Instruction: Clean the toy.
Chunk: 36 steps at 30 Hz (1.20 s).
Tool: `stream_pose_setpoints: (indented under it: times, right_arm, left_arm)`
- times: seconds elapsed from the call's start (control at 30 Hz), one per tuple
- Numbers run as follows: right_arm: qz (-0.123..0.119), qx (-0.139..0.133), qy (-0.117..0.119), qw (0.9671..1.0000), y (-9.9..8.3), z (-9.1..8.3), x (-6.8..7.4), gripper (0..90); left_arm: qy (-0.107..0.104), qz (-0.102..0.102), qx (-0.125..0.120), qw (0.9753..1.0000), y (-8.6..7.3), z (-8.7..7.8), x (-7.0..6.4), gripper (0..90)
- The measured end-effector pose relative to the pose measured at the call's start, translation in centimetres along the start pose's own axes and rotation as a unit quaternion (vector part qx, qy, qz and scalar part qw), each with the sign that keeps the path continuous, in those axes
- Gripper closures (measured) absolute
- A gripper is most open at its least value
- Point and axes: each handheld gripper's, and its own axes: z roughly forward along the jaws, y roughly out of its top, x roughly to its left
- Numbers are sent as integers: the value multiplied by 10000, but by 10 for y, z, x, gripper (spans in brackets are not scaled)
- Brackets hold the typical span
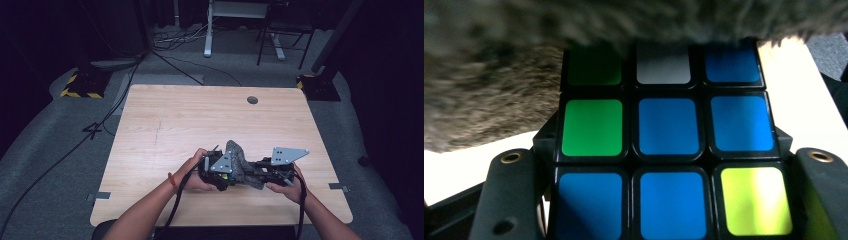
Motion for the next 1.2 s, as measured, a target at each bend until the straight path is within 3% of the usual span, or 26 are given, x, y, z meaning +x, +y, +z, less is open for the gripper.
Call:
stream_pose_setpoints:
  times: [0.1, 0.2, 0.4, 0.5, 0.57, 0.77, 0.83, 1.03, 1.07, 1.13, 1.2]
  right_arm:
    - [88, -57, 9, 9999, 1, 2, -1, 776]
    - [-4, 56, -86, 9999, 1, 5, 1, 776]
    - [151, -3, -337, 9993, -3, -6, -7, 778]
    - [241, 45, -431, 9988, -8, -10, -11, 777]
    - [169, 211, -474, 9985, -11, -9, -11, 777]
    - [220, 516, -233, 9982, -18, 0, -11, 778]
    - [130, 776, -124, 9968, -20, 6, -9, 777]
    - [118, 1027, -153, 9945, -24, 10, -9, 777]
    - [110, 1007, -195, 9947, -25, 10, -8, 777]
    - [103, 800, -39, 9967, -25, 9, -7, 777]
    - [51, 756, -33, 9971, -23, 9, -5, 777]
  left_arm:
    - [5, 69, 132, 9999, 0, 6, -4, 330]
    - [-24, 118, 218, 9997, 0, 10, -7, 333]
    - [-58, 117, 38, 9999, 0, 1, -6, 335]
    - [-13, 30, -56, 10000, -1, -4, -3, 335]
    - [-3, -14, -182, 9998, 0, -8, -2, 335]
    - [-28, -96, -463, 9989, 1, -16, 0, 335]
    - [2, -5, -370, 9993, 3, -17, -1, 334]
    - [22, -61, -482, 9988, 4, -21, 0, 335]
    - [30, -48, -448, 9990, 4, -21, 1, 335]
    - [4, -94, -482, 9988, 2, -20, 0, 334]
    - [-47, -223, -581, 9981, 0, -21, 2, 334]
